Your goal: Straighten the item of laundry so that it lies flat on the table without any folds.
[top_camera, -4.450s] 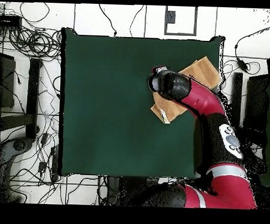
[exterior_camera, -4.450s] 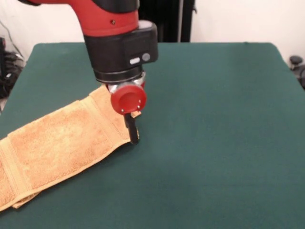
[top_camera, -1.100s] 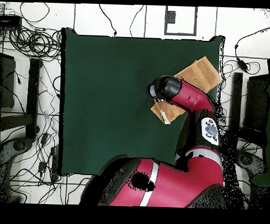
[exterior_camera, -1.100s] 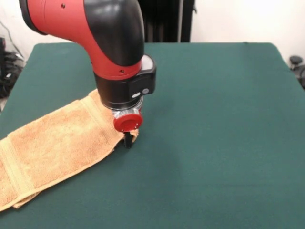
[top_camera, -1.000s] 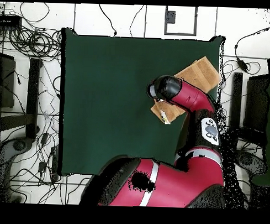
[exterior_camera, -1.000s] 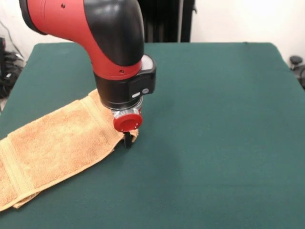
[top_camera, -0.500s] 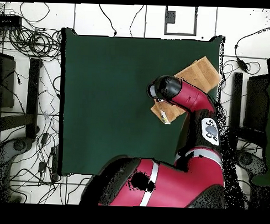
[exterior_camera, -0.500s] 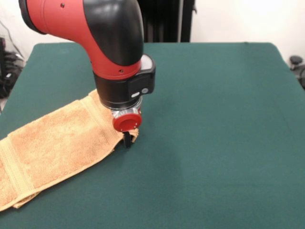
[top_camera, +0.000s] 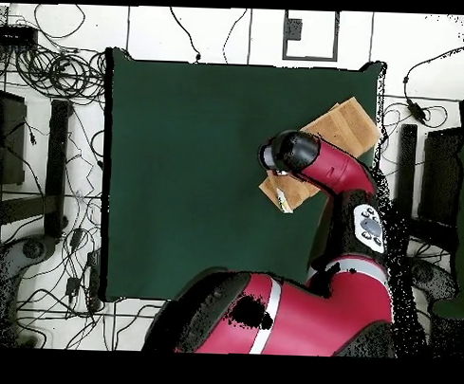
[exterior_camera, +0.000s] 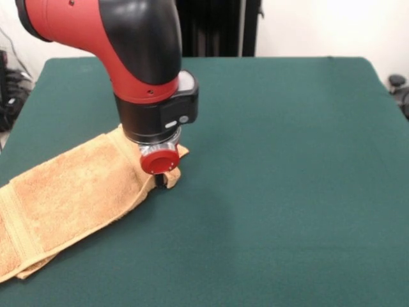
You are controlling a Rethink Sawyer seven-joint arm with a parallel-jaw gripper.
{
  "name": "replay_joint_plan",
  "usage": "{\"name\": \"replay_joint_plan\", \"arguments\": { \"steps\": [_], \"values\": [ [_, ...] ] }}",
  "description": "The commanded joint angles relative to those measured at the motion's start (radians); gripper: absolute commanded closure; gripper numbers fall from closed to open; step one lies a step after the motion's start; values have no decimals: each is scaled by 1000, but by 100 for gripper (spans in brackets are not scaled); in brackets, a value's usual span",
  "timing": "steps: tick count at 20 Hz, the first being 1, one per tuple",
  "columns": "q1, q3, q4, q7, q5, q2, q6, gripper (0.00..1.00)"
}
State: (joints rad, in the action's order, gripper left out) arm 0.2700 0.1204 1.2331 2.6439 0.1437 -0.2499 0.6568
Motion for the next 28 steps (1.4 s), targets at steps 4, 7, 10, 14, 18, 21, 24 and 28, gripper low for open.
{"name": "replay_joint_plan", "arguments": {
  "steps": [4, 7, 10, 14, 18, 21, 24, 28],
  "values": [
    [-19, -51, 71, 68, 13, -13, 58, 100],
    [41, -110, 113, -48, 5, -67, 90, 100],
    [69, -100, 206, -104, -14, -172, 154, 100],
    [86, -63, 286, -147, -58, -271, 236, 100],
    [114, -55, 350, -176, -97, -326, 251, 100],
    [151, -67, 424, -207, -115, -377, 256, 100],
    [180, -89, 500, -206, -125, -410, 237, 100],
    [218, -117, 587, -203, -136, -439, 190, 100]
  ]
}}
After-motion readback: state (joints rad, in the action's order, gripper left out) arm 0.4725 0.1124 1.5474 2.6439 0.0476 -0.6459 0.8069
